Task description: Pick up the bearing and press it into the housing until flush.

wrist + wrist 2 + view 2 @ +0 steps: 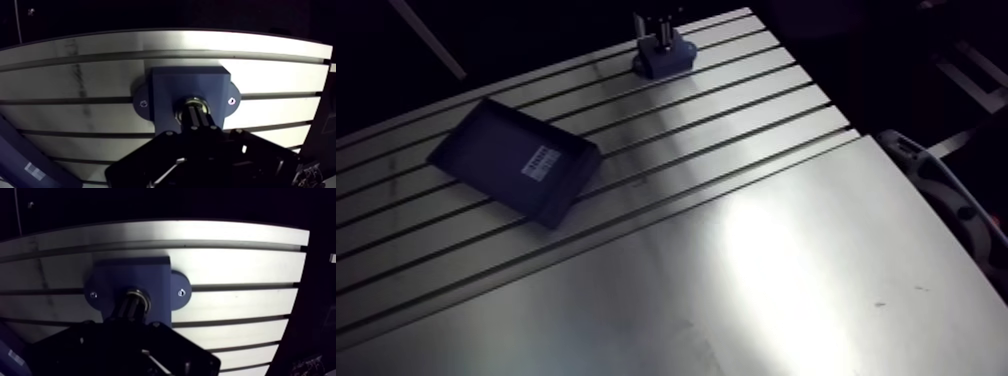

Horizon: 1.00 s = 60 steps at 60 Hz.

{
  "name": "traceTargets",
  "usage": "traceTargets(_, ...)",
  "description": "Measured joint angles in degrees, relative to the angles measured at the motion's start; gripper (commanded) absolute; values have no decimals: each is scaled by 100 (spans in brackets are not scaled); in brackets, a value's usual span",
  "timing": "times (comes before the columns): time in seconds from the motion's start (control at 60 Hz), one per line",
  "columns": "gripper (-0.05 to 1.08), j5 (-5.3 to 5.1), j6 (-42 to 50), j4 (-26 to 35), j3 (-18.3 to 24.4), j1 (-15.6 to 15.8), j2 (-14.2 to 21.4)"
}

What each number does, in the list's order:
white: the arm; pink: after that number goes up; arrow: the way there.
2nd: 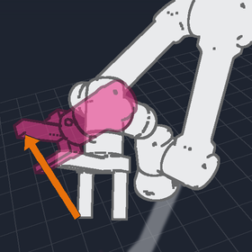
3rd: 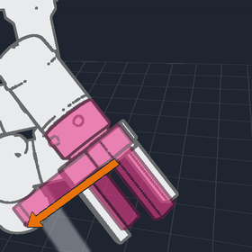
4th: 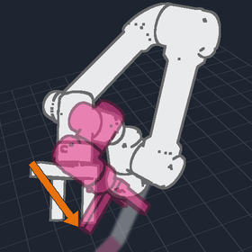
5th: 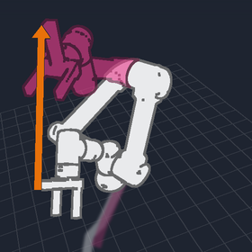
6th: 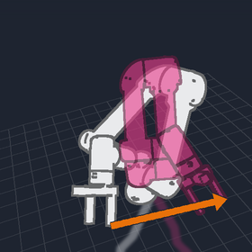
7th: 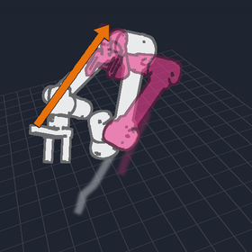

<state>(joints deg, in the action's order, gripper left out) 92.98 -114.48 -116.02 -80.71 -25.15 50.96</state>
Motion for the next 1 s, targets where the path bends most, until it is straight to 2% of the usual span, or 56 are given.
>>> traceTargets(1.0,108,6,-9,-75,-34,1,-21)
